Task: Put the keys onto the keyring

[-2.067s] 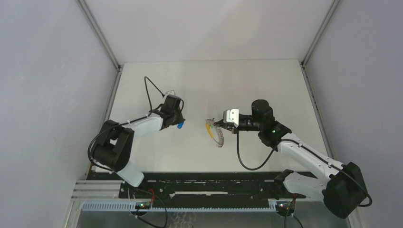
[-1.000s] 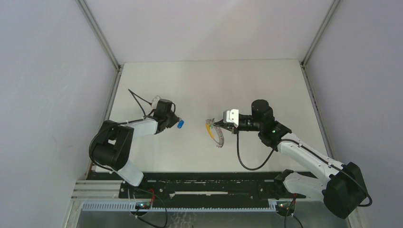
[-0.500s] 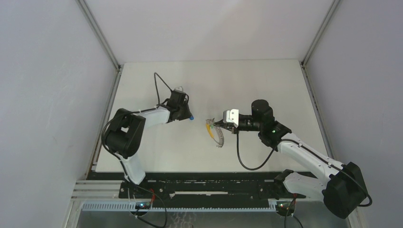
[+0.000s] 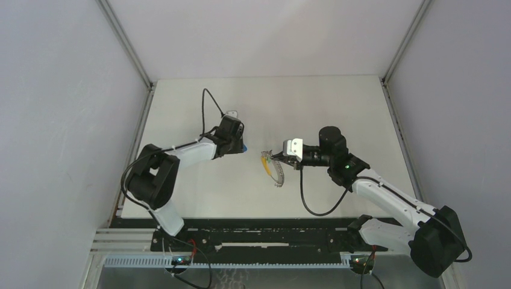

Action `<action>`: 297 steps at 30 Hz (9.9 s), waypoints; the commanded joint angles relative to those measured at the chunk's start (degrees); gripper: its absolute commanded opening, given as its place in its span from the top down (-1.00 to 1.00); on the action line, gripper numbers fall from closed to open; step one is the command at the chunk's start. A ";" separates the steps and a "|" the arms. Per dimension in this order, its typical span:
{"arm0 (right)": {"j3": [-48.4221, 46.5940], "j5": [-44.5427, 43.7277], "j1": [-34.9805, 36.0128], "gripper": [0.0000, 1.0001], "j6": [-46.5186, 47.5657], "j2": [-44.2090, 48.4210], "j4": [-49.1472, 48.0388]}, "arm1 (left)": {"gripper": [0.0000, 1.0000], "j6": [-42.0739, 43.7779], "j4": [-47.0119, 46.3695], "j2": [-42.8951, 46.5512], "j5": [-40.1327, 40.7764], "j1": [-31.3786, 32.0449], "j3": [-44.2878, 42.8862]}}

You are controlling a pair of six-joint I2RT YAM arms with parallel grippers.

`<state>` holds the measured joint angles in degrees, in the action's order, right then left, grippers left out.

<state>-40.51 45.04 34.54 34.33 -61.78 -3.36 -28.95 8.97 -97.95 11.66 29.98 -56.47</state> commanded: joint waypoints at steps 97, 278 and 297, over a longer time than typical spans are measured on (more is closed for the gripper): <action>-0.05 -0.03 1.40 1.00 0.96 4.31 -1.23 | 0.91 -35.27 4.22 13.47 -13.63 -5.77 14.59; -0.03 2.34 2.46 1.00 2.76 8.42 1.88 | 0.99 80.84 43.75 -17.66 -32.08 -3.80 -33.60; -0.03 2.31 2.56 1.00 0.43 8.76 0.07 | 0.99 64.61 7.76 12.76 -35.16 -2.63 -4.88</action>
<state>-40.49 46.63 36.80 36.18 -54.00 0.67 41.08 30.89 -91.46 -21.43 26.55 -67.29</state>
